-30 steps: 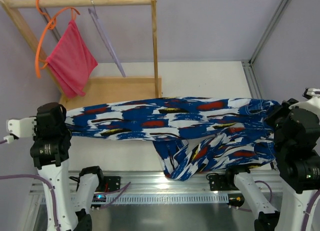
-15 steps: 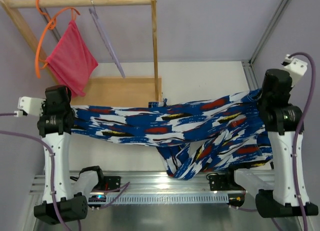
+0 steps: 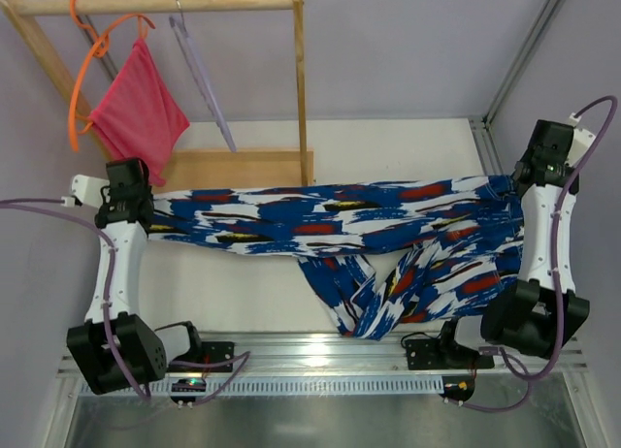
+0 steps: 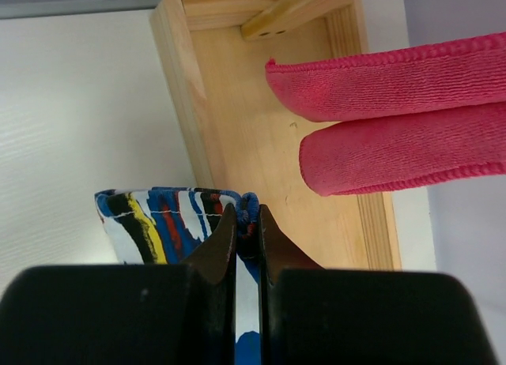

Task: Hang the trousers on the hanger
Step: Fold the trousers

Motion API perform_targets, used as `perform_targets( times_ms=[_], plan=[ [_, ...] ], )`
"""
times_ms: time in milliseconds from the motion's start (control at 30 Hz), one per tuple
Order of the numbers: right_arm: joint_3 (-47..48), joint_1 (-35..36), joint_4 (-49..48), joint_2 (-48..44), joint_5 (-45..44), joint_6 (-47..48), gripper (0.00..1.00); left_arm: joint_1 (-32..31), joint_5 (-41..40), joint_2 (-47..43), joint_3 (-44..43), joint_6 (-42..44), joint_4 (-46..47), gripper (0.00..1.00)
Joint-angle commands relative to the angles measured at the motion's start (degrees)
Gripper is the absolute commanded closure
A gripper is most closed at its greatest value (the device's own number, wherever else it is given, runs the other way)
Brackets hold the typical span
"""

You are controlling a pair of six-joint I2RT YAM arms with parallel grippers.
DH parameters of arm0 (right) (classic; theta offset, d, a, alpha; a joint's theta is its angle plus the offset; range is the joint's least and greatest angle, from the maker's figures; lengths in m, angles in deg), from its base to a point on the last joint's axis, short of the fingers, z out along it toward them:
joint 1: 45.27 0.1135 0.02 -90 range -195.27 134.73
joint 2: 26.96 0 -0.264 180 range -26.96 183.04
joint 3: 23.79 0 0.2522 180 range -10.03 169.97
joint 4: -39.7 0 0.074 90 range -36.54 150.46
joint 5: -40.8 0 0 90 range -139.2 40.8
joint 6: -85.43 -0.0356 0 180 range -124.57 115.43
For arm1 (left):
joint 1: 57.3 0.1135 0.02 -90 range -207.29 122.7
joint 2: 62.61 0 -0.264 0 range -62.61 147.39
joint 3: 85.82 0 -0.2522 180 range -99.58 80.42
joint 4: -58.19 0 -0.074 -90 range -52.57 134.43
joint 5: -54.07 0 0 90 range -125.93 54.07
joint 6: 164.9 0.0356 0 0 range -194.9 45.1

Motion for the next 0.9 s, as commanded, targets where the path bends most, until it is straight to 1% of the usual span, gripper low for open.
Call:
perform_targets(
  times_ms=[0,167,267,300,400,433,567,633,700,767,800,833,867],
  plan=[
    [2.8,-1.5,-5.9,2.8,4.0,-2.4,0.96,0.5,0.5,2.4,-2.8,-0.8,6.7,0.99],
    [3.8,-2.3,-9.4,9.0,7.0,-2.0,0.96,0.5,0.7,7.2,-4.1,-0.6,9.5,1.0],
    [4.9,-2.3,-11.8,12.2,8.8,-1.1,0.91,0.5,1.1,8.4,-4.0,0.1,11.8,0.99],
    [6.0,-2.3,-11.9,13.3,9.1,-0.9,0.86,0.5,1.0,8.6,-3.9,0.3,13.1,1.0],
    [8.9,-2.3,-10.4,17.7,10.6,-0.4,0.8,0.6,0.3,9.5,-4.1,0.9,13.9,1.0],
    [9.4,-2.3,-10.0,18.7,12.2,0.0,0.7,0.5,0.3,9.8,-4.3,0.9,13.8,1.0],
    [10.6,-2.3,-7.9,20.5,15.2,0.6,0.53,0.5,1.4,11.0,-4.4,0.6,14.7,1.0],
    [10.8,-2.3,-6.8,20.0,16.8,0.9,0.52,0.6,2.1,11.7,-4.4,0.5,15.2,1.0],
    [10.3,-2.1,-5.9,18.4,22.3,1.4,0.51,0.5,3.3,11.9,-4.2,0.5,15.8,1.0],
    [9.0,0.5,-5.5,16.8,26.9,2.0,0.51,0.5,4.5,12.3,-4.0,1.2,17.6,1.0],
    [8.4,1.9,-4.9,16.0,27.4,2.9,0.51,0.5,5.8,12.4,-4.1,1.7,18.2,1.0],
    [7.7,4.1,-4.8,13.6,27.5,3.4,0.51,0.5,6.5,12.7,-4.3,2.2,18.6,0.99],
    [6.9,8.0,-4.7,12.3,27.6,4.0,0.51,0.5,7.0,13.2,-4.5,3.2,18.3,0.99]
  ],
)
